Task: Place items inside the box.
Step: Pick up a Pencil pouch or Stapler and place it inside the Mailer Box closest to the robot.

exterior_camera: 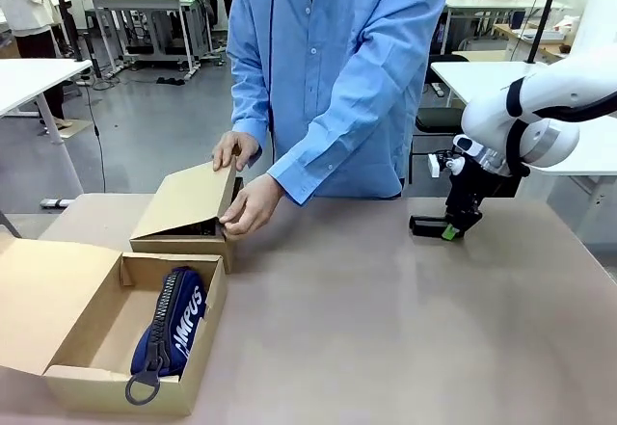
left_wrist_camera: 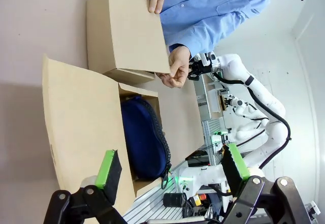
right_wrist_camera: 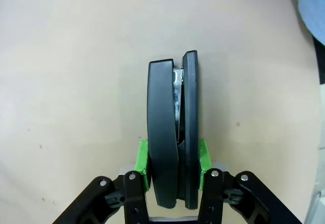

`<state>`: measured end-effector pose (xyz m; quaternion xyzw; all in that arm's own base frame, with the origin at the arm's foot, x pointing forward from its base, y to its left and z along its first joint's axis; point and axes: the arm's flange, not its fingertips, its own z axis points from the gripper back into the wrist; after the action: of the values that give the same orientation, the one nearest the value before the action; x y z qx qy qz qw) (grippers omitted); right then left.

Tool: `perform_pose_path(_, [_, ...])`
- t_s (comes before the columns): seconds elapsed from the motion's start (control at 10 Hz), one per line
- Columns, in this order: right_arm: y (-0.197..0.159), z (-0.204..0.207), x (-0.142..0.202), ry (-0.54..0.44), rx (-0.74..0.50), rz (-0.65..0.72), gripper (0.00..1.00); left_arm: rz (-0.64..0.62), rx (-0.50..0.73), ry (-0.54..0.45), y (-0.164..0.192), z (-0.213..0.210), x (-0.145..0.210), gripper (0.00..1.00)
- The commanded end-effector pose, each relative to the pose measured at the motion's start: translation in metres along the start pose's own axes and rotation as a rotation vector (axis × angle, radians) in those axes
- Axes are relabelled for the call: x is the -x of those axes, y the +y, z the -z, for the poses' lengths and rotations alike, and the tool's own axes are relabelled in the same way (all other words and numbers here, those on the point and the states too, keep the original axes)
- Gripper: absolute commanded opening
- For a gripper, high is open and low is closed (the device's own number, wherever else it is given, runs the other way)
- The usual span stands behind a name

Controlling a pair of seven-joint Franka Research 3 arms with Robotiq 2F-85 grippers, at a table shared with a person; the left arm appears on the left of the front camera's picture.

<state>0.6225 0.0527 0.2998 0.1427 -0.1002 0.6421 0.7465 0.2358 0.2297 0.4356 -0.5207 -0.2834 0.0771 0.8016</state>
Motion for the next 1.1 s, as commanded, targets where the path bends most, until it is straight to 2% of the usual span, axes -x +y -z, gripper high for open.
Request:
perform_pose_path(0.0, [0.035, -0.023, -0.009, -0.044, -0.021, 0.071, 0.00, 0.018, 0.025, -0.017, 0.000, 0.001, 0.000, 1.00])
perform_pose_path(0.1, [0.065, -0.042, -0.019, -0.066, -0.078, 0.119, 0.00, 0.018, 0.025, -0.017, 0.000, 0.001, 0.000, 1.00])
perform_pose_path(0.2, [0.102, -0.058, -0.028, -0.074, -0.166, 0.085, 0.00, 0.018, 0.025, -0.017, 0.000, 0.001, 0.000, 1.00])
perform_pose_path(0.3, [0.141, -0.068, -0.035, -0.013, -0.113, 0.064, 0.00, 0.018, 0.025, -0.017, 0.000, 0.001, 0.000, 1.00])
perform_pose_path(0.5, [0.208, -0.069, -0.048, 0.000, -0.056, 0.010, 0.00, 0.018, 0.025, -0.017, 0.000, 0.001, 0.000, 1.00])
perform_pose_path(0.6, [0.246, -0.061, -0.060, 0.038, -0.010, -0.040, 0.00, 0.018, 0.025, -0.017, 0.000, 0.001, 0.000, 1.00])
perform_pose_path(0.7, [0.273, -0.054, -0.069, 0.037, 0.057, -0.075, 0.03, 0.018, 0.025, -0.017, 0.000, 0.001, 0.000, 1.00])
perform_pose_path(0.8, [0.281, -0.057, -0.063, 0.007, 0.098, -0.066, 0.11, 0.018, 0.025, -0.017, 0.000, 0.001, 0.000, 1.00])
perform_pose_path(0.9, [0.250, -0.064, -0.060, 0.026, -0.042, -0.066, 0.11, 0.018, 0.025, -0.017, 0.000, 0.001, 0.000, 1.00])
perform_pose_path(1.0, [0.250, -0.064, -0.060, 0.026, -0.042, -0.066, 0.11, 0.018, 0.025, -0.017, 0.000, 0.001, 0.000, 1.00])
